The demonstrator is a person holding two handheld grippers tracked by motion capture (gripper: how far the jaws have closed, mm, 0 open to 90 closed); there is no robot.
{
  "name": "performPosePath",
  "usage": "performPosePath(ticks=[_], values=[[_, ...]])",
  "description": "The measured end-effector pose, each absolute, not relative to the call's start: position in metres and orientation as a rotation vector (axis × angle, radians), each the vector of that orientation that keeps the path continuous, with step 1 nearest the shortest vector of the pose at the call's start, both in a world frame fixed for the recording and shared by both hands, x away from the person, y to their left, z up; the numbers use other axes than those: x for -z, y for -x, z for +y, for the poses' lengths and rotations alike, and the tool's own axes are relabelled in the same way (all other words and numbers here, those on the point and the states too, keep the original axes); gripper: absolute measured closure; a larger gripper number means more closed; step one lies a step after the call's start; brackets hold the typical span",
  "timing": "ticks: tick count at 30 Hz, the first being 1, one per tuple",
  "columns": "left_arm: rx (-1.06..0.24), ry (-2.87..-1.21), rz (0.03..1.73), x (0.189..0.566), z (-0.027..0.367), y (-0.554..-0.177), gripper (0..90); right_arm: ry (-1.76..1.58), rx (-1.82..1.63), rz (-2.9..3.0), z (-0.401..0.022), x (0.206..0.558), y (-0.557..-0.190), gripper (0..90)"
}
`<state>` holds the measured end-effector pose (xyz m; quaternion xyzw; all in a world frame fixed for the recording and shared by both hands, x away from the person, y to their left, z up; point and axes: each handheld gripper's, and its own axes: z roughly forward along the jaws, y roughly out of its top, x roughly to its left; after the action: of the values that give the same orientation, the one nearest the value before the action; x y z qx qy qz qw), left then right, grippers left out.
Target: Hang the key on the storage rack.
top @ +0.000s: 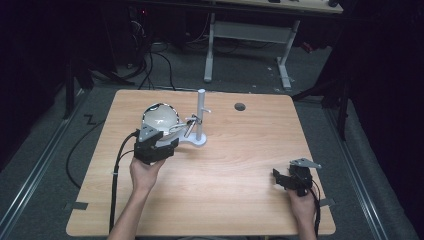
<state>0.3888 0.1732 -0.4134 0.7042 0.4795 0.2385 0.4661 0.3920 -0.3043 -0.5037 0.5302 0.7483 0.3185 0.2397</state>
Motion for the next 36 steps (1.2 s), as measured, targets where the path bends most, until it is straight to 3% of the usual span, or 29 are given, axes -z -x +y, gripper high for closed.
performPosePath(ticks=[36], values=[[-0.589,-1.711,1.218,0.416,0.194,-0.362,33.6,-1.451,-0.872,2.048,-0.304,0.504,-0.392,27.0]])
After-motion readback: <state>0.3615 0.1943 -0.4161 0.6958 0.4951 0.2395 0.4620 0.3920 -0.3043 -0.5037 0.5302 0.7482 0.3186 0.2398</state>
